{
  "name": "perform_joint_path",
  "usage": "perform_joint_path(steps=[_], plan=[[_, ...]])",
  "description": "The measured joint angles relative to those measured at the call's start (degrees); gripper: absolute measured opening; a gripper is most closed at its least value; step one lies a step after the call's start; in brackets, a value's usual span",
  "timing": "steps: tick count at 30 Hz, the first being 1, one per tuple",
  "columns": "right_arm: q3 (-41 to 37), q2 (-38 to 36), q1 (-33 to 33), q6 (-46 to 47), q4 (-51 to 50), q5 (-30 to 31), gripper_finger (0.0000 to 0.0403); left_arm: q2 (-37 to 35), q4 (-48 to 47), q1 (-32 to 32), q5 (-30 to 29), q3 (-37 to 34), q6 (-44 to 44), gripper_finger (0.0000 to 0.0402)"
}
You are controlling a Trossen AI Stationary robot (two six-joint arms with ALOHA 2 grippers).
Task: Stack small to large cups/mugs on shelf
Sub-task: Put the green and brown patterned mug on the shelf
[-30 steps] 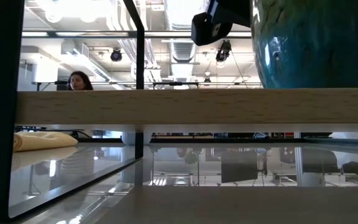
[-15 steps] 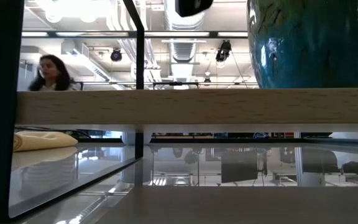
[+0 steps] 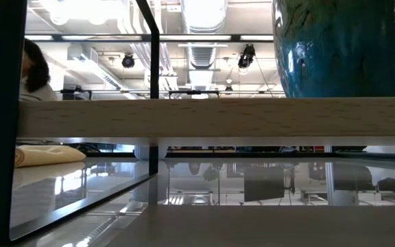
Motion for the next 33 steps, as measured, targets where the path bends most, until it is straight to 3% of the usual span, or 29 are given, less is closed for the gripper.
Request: perform_joint_path(steps=[7,13,18,23,33], plan=[[1.0,4.6,-0.2,0.3,0.0,-0.2,0.0141,-5.7,2.1,-1.2,-4.4,-8.7,-5.4,0.0059],[1.8,7.7,-0.3,-0.2,-0.1,-0.2,0.0174,-10.5,14.0,-1.9,-4.8,-21.4,-9.5,0.0059],[2.6,10.2,-0.3,-0.4,0.1,-0.2,0.0172,-14.8,25.1,-2.3,-5.9,-31.1,-11.9,0.0059],[4.3,12.4,-0.3,-2.5,0.0,0.3,0.0165,-18.0,30.1,-2.3,-6.4,-36.9,-13.4,0.0059],[7.6,17.9,-0.3,-5.5,-0.7,0.2,0.0116,-18.8,31.3,-2.2,-7.2,-38.6,-13.3,0.0059]])
